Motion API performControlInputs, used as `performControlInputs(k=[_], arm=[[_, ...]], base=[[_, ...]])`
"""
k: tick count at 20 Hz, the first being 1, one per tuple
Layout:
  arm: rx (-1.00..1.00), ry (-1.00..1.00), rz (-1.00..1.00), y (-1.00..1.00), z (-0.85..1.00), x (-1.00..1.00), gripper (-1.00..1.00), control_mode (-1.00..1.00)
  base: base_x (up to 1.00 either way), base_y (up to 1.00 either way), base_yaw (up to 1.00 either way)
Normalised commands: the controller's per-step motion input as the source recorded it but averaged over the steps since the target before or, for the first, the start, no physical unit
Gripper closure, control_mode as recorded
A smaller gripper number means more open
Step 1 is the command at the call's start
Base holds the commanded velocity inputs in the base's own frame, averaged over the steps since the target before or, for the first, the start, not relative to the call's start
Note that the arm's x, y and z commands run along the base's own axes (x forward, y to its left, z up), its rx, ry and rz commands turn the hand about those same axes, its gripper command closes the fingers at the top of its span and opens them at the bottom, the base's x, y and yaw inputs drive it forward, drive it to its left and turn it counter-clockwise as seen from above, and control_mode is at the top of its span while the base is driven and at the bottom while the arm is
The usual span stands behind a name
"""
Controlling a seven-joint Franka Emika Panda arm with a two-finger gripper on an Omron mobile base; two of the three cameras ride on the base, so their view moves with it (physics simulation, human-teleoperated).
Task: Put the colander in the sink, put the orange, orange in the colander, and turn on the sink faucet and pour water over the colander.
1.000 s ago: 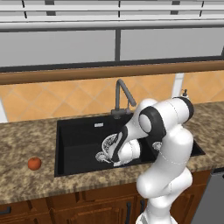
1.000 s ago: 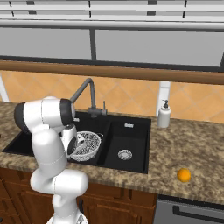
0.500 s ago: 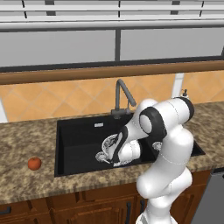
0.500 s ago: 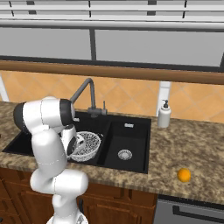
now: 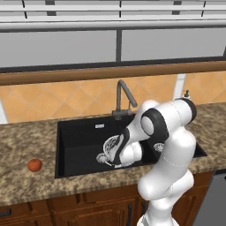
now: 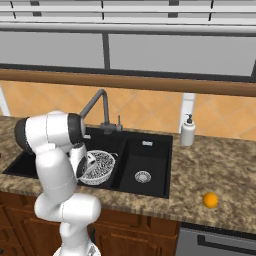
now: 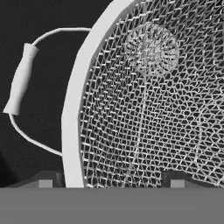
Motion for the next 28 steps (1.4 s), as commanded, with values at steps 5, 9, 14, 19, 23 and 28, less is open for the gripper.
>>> performControlInputs(k=[5, 9, 14, 19, 23, 28], arm=[[-0.04, -0.10, -0.01, 0.08, 0.37, 0.00, -1.00, -1.00], [-0.02, -0.11, -0.06, 0.00, 0.59, 0.00, -1.00, -1.00], [0.00, -0.03, -0.08, 0.00, 0.77, 0.00, -1.00, -1.00], [0.00, 0.00, -0.11, 0.00, 0.84, -0.14, -1.00, -1.00], [0.00, 0.04, -0.16, 0.00, 0.78, -0.42, -1.00, -1.00], [0.00, 0.06, -0.22, -0.08, 0.74, -0.58, -1.00, -1.00]], base=[[0.00, 0.00, 0.00], [0.00, 0.00, 0.00], [0.00, 0.00, 0.00], [0.00, 0.00, 0.00], [0.00, 0.00, 0.00], [0.00, 0.00, 0.00]])
